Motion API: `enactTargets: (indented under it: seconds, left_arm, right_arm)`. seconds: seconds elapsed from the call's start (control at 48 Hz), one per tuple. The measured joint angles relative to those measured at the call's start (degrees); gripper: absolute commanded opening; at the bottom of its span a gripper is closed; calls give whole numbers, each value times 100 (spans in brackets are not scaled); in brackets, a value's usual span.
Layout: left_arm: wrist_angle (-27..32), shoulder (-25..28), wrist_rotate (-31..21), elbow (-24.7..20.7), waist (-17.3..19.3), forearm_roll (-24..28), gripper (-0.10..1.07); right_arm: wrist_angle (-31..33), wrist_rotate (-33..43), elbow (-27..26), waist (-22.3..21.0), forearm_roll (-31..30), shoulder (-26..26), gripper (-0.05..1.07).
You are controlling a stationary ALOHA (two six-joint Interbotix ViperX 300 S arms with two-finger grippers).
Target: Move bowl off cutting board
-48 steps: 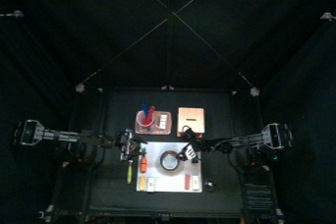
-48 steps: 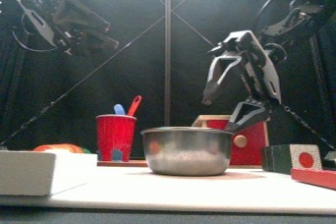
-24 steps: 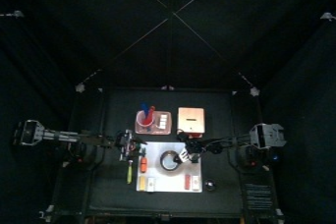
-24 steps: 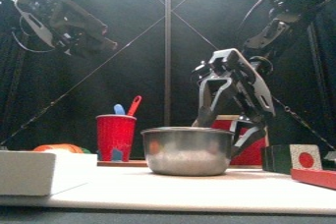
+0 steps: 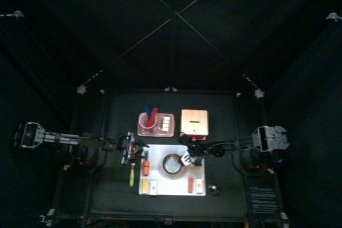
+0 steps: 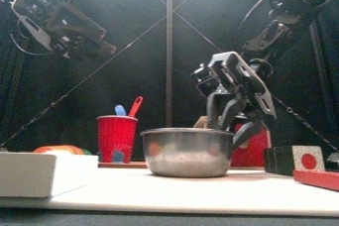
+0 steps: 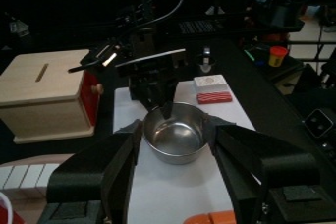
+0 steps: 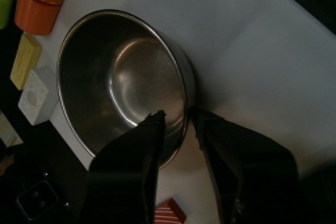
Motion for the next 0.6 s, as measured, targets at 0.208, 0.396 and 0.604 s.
enactTargets:
  seconds: [0.208, 0.396, 0.604]
  left_arm:
    - [0, 0, -9, 0, 0, -9, 87]
    - [0, 9, 0, 0, 0, -9, 87]
    - [0, 0, -9, 0, 0, -9, 87]
  right_arm:
    - [88, 0, -26, 0, -18, 9, 60]
    - [211, 0, -79, 0, -70, 0, 59]
    - [466, 0, -123, -26, -211, -281, 59]
